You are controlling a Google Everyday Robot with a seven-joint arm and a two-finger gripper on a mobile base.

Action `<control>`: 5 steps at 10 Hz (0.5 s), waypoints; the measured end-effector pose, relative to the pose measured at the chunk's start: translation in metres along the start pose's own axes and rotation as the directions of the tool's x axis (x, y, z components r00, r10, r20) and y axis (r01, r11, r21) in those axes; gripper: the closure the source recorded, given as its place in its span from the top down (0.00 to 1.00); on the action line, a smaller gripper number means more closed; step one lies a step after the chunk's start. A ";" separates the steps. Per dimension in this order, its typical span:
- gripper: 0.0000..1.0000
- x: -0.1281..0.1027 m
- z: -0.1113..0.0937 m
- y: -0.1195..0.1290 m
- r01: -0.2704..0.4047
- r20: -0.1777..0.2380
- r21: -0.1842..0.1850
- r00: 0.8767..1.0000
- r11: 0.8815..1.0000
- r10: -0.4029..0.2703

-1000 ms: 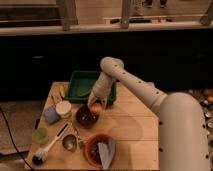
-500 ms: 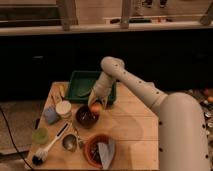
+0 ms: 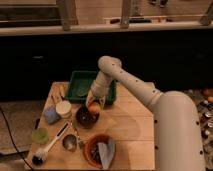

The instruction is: Place apple in purple bowl

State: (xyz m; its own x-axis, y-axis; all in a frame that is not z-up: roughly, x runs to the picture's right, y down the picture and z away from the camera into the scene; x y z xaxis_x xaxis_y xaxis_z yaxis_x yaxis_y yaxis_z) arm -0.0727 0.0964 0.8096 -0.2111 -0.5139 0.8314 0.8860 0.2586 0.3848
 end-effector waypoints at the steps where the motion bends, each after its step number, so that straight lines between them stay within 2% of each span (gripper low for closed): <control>1: 0.00 0.001 0.002 -0.003 0.010 0.011 -0.002 1.000 1.000 -0.010; 4: 0.01 0.004 0.009 -0.014 0.038 0.038 -0.004 0.999 0.999 -0.038; 5: 0.10 0.005 0.010 -0.014 0.041 0.044 -0.004 0.998 0.999 -0.040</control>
State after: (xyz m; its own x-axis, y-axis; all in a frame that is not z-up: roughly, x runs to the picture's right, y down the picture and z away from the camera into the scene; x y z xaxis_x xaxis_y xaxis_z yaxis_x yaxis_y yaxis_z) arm -0.0906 0.0986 0.8119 -0.2647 -0.4875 0.8320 0.8785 0.2339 0.4166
